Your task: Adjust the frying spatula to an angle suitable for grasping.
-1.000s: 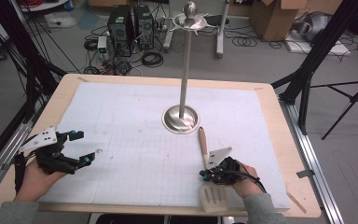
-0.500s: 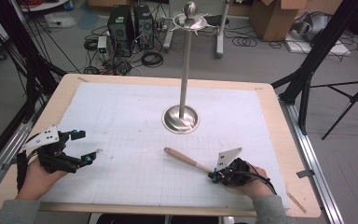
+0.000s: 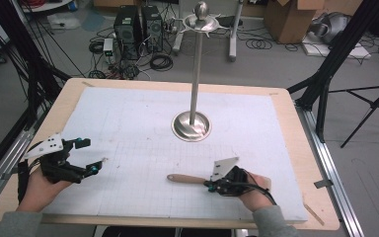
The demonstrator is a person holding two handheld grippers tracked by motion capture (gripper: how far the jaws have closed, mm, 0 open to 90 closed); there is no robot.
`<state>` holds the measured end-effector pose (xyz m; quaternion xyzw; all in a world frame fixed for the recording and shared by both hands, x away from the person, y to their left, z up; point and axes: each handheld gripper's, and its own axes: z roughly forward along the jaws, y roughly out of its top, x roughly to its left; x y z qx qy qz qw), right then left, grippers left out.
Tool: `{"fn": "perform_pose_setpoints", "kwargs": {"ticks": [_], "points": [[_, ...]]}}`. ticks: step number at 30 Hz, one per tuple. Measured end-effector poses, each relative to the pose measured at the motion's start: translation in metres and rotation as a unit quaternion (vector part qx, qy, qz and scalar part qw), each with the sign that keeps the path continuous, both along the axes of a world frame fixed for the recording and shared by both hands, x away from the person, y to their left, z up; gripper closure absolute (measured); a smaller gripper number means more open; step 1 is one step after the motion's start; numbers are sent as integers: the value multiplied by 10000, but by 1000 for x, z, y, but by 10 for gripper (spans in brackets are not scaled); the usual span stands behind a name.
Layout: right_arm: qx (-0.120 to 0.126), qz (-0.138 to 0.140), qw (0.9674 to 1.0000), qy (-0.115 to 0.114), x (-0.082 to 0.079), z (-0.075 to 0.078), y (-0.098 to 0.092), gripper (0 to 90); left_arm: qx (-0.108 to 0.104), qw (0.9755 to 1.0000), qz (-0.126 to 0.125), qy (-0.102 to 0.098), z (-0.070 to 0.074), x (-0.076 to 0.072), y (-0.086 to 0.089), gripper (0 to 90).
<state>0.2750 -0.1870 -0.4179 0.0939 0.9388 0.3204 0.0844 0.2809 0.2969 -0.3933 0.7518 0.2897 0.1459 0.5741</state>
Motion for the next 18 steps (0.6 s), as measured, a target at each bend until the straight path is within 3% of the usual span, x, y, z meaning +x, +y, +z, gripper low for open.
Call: {"fn": "perform_pose_setpoints", "kwargs": {"ticks": [1,2,6,17,18], "points": [[0,0,10000,0,0,0,0,898,0,10000,0,0,0,0,0,18],[23,108,9999,47,3,-3,18,898,2,10000,5,-21,0,-2,1,18],[4,168,9998,140,8,-10,38,898,-22,10000,83,-32,1,-5,6,18],[41,-15,9998,188,22,-12,43,898,18,9997,259,-29,1,-16,17,18],[22,-147,9997,175,26,-11,44,898,28,9996,293,-19,0,-18,19,18]]}}
